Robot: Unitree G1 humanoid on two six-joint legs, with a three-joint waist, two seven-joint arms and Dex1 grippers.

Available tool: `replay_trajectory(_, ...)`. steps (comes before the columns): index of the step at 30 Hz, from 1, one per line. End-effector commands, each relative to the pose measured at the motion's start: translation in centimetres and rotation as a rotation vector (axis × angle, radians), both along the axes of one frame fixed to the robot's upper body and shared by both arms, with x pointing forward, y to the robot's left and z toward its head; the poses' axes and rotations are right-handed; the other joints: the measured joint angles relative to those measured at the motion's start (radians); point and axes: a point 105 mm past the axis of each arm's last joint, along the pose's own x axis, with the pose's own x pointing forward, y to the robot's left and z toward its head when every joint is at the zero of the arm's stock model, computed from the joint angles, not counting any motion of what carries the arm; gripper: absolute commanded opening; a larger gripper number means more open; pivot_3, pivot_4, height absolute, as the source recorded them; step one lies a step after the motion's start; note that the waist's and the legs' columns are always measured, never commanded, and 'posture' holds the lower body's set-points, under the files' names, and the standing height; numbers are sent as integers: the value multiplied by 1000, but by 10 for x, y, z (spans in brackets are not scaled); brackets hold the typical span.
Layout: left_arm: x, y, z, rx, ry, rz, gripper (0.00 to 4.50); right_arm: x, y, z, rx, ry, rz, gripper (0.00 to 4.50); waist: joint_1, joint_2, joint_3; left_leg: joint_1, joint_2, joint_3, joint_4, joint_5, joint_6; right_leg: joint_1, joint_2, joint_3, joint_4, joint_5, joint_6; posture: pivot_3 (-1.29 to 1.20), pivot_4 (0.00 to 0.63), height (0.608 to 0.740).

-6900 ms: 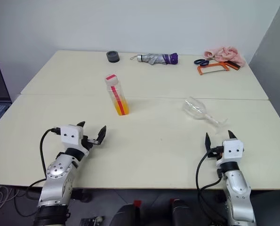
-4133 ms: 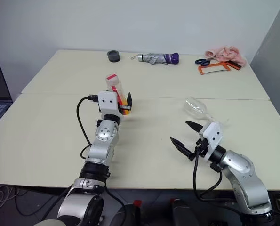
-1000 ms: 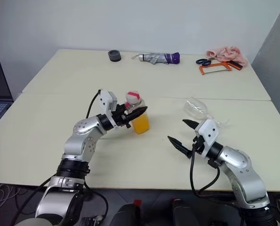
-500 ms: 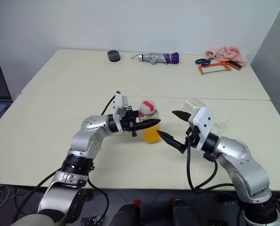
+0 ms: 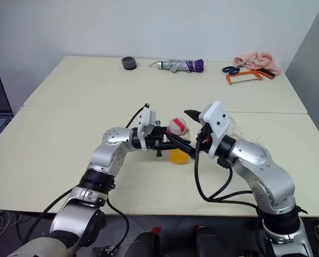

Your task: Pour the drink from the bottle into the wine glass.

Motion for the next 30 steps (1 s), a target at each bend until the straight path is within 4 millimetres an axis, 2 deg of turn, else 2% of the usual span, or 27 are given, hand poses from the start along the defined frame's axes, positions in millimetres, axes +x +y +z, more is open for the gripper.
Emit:
replay_trajectory(1, 0, -6, 16, -19, -66, -35, 1765, 2, 5, 4, -11, -27, -3, 4500, 0, 0, 0, 0, 0, 0, 0, 0, 0, 0, 0, 0, 0, 0, 0, 0, 150, 740)
replay_trajectory(5, 1, -7, 17, -18, -73, -42, 1765, 5, 4, 2, -6, -24, -20, 4500, 0, 0, 0, 0, 0, 0, 0, 0, 0, 0, 0, 0, 0, 0, 0, 0, 150, 740)
replay_trajectory(8, 1, -6, 17, -17, -74, -41, 1765, 6, 5, 2, 0, -24, -19, 3924, 0, 0, 0, 0, 0, 0, 0, 0, 0, 0, 0, 0, 0, 0, 0, 0, 150, 740)
replay_trajectory(14, 2, -5, 16, -15, -77, -40, 1763, 6, 8, -1, -7, -24, 8, 1916, 0, 0, 0, 0, 0, 0, 0, 0, 0, 0, 0, 0, 0, 0, 0, 0, 150, 740)
replay_trajectory(18, -1, -4, 16, 0, -66, -66, 1762, -3, 18, -2, -28, -39, 140, 1913, 0, 0, 0, 0, 0, 0, 0, 0, 0, 0, 0, 0, 0, 0, 0, 0, 150, 740)
replay_trajectory(21, -4, -3, 15, 23, -57, -103, 1762, -18, 19, -3, -123, -46, 380, 1913, -1, 1, 0, 0, 0, 0, 0, 0, 0, 0, 0, 0, 0, 0, 0, 0, 150, 740)
replay_trajectory(23, -5, -3, 15, 33, -56, -119, 1761, -19, 16, -2, -156, -34, 453, 1913, -1, 0, 0, 0, 0, 0, 0, 0, 0, 0, 0, 0, 0, 0, 0, 0, 150, 740)
replay_trajectory(28, -5, -4, 19, 39, -67, -134, 1761, 2, 9, 2, -157, 0, 435, 1913, -4, 1, 0, 0, 1, 0, 0, 0, 0, 0, 2, 0, 0, 0, 0, 0, 150, 740)
replay_trajectory(30, -5, -4, 20, 30, -66, -127, 1761, 11, 1, 3, -104, -10, 323, 1913, -2, 1, 0, 0, 2, -1, 0, 0, 0, 0, 2, -1, 0, 0, -1, 0, 150, 740)
